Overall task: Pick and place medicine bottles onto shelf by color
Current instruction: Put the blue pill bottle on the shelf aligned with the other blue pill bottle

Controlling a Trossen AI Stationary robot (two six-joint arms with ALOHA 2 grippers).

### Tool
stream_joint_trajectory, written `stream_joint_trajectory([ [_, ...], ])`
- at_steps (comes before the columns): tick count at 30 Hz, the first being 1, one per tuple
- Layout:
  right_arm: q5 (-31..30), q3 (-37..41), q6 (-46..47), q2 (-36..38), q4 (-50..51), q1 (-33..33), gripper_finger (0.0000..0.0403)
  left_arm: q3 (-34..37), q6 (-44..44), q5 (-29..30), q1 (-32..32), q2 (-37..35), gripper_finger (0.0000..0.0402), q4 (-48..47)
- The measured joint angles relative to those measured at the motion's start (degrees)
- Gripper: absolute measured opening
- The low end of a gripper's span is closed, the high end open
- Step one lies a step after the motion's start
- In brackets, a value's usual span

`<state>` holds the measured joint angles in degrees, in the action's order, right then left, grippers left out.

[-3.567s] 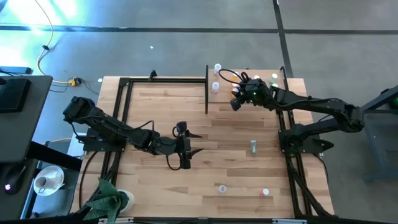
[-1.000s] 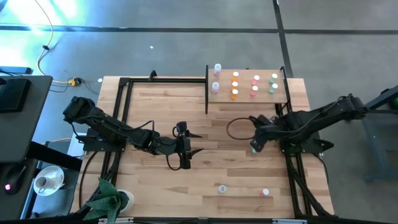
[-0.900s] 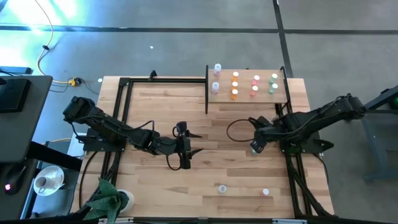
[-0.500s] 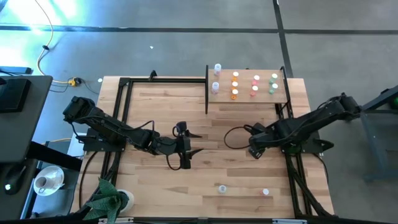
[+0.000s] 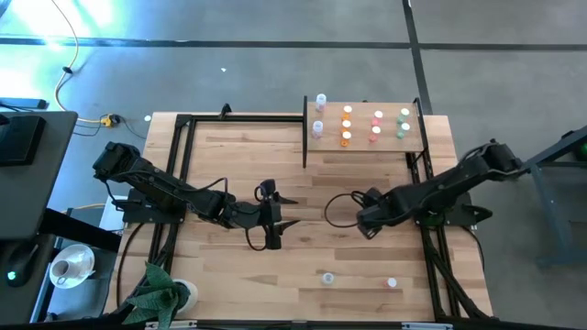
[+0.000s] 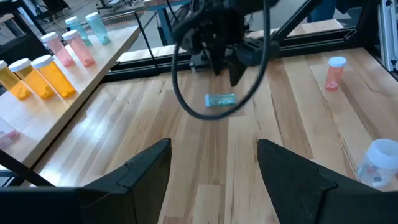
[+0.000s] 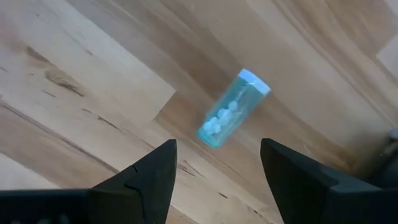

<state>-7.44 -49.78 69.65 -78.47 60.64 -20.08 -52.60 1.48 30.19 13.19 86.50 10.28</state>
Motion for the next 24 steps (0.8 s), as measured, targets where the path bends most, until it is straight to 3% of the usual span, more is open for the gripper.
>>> stream_joint_trajectory([
  [12,-1.30,0.02,-1.57,-10.35,-0.59,0.05,0.0216,0.00,0.20,0.01,0.00,0.00,0.0229,-0.04],
  [24,0.53,0.02,-3.70,-15.84,-2.45,0.45,0.0216,0.00,0.02,-0.01,0.00,0.00,0.0229,-0.18],
])
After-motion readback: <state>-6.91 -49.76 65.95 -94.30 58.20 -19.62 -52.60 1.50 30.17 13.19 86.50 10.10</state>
